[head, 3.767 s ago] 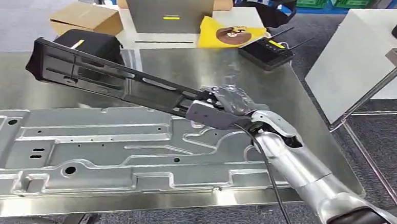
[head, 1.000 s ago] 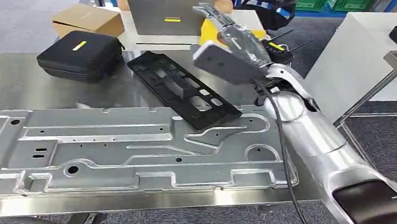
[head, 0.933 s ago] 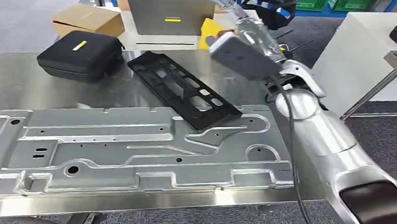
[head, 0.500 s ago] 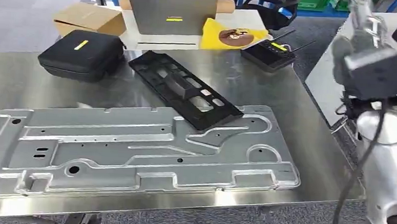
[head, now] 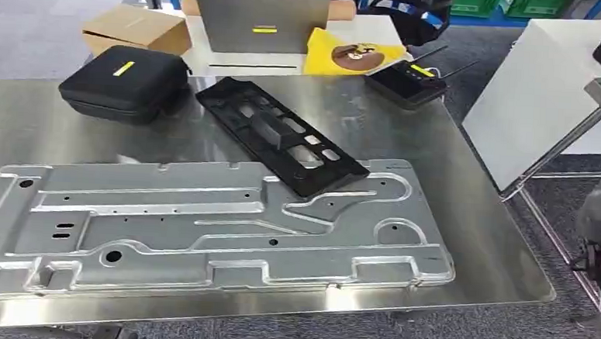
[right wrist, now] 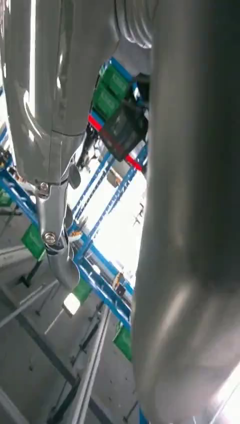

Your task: Take the parts from the cabinet and place them on the table.

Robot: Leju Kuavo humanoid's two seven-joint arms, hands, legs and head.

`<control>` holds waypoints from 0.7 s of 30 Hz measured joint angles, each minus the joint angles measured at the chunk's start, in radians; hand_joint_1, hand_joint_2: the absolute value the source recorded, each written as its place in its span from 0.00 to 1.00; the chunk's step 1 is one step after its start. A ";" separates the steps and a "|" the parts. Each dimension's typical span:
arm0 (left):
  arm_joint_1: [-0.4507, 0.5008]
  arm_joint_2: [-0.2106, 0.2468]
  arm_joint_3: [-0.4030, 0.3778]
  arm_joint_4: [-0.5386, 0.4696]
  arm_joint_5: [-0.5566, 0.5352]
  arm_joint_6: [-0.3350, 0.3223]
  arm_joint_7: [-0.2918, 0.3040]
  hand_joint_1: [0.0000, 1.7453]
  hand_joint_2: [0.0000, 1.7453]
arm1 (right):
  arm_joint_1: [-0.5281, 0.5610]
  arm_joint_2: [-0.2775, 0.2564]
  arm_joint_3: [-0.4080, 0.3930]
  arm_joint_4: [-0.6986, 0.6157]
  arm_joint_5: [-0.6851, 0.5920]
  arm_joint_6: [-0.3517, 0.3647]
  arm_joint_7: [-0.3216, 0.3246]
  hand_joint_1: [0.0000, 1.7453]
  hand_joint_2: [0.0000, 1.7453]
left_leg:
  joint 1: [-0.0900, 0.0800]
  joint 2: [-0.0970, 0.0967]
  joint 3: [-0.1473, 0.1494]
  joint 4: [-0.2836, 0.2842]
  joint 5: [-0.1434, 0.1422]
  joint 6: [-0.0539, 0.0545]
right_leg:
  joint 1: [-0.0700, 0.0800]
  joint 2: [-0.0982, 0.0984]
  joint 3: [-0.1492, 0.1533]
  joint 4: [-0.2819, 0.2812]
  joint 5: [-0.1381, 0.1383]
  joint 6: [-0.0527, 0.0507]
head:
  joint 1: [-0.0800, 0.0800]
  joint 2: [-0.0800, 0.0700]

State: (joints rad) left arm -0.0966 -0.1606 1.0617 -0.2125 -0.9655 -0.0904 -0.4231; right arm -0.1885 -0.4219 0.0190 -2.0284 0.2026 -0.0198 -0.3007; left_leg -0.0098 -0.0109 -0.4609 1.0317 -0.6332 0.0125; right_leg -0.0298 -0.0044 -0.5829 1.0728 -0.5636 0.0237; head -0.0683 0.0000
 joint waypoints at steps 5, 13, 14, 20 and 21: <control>0.010 0.006 0.007 0.000 0.004 0.003 -0.002 0.00 0.00 | 0.130 0.011 -0.052 -0.058 -0.002 -0.005 -0.045 0.00 0.00 | -0.007 0.000 -0.002 0.002 0.000 0.010 | -0.007 0.001 0.001 -0.007 0.006 0.011 | 0.000 0.000; 0.013 0.007 0.013 0.000 0.009 0.003 -0.005 0.00 0.00 | 0.199 0.020 -0.091 -0.083 0.002 -0.006 -0.057 0.00 0.00 | 0.010 0.011 0.016 -0.049 0.041 0.041 | -0.003 0.005 -0.123 0.255 -0.106 0.027 | 0.002 0.000; 0.014 0.007 0.014 0.000 0.010 0.003 -0.005 0.00 0.00 | 0.210 0.022 -0.096 -0.088 0.002 -0.006 -0.061 0.00 0.00 | 0.012 0.011 0.018 -0.049 0.039 0.038 | -0.004 0.004 -0.114 0.228 -0.068 0.032 | 0.002 0.000; 0.017 0.010 0.020 0.000 0.013 0.009 -0.006 0.00 0.00 | 0.303 0.045 -0.139 -0.123 -0.002 -0.005 -0.104 0.00 0.00 | 0.011 0.003 0.009 -0.015 0.008 0.000 | -0.003 0.004 -0.029 0.017 0.031 0.024 | 0.004 0.000; 0.018 0.011 0.023 0.000 0.013 0.010 -0.006 0.00 0.00 | 0.313 0.052 -0.147 -0.132 -0.002 -0.003 -0.114 0.00 0.00 | 0.011 0.003 0.005 -0.015 0.009 -0.001 | -0.003 0.004 -0.032 0.017 0.026 0.019 | 0.005 0.000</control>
State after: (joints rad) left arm -0.0784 -0.1499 1.0849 -0.2125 -0.9522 -0.0805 -0.4295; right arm 0.1247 -0.3704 -0.1282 -2.1607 0.2007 -0.0233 -0.4143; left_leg 0.0016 -0.0081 -0.4554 1.0169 -0.6243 0.0111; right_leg -0.0324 -0.0004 -0.6151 1.0901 -0.5377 0.0424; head -0.0629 0.0000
